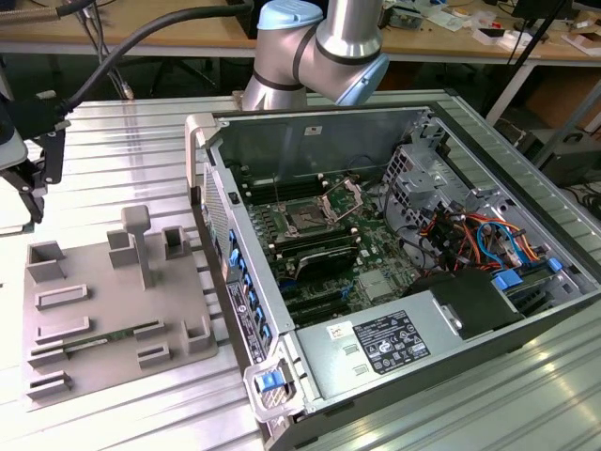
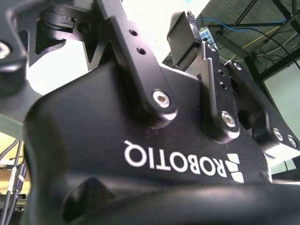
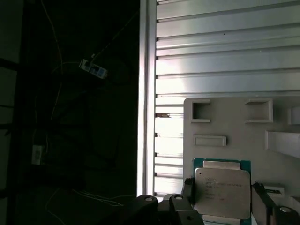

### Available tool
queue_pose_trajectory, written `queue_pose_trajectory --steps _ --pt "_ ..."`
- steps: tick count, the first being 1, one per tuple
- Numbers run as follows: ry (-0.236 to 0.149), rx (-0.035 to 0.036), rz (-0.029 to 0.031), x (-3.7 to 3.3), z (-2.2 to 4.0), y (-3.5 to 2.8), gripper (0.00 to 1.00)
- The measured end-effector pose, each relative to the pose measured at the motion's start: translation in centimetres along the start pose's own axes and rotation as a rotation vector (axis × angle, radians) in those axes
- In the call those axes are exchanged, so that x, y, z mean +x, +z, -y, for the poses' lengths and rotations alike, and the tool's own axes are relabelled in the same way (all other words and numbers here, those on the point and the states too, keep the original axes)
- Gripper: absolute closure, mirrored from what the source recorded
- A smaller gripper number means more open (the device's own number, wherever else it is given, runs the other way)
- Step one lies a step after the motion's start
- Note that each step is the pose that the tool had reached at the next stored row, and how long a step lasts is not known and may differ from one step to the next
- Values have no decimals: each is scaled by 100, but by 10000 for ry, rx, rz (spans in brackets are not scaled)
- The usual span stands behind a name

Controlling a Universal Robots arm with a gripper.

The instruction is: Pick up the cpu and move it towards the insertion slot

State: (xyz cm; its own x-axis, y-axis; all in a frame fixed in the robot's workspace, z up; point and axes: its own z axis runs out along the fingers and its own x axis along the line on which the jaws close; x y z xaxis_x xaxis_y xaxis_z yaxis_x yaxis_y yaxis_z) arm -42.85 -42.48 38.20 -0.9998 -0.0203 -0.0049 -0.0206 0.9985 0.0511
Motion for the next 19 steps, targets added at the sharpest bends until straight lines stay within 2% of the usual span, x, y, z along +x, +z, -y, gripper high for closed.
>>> queue_pose_trajectory --steps 19 --pt "0 1 0 -1 -8 -164 46"
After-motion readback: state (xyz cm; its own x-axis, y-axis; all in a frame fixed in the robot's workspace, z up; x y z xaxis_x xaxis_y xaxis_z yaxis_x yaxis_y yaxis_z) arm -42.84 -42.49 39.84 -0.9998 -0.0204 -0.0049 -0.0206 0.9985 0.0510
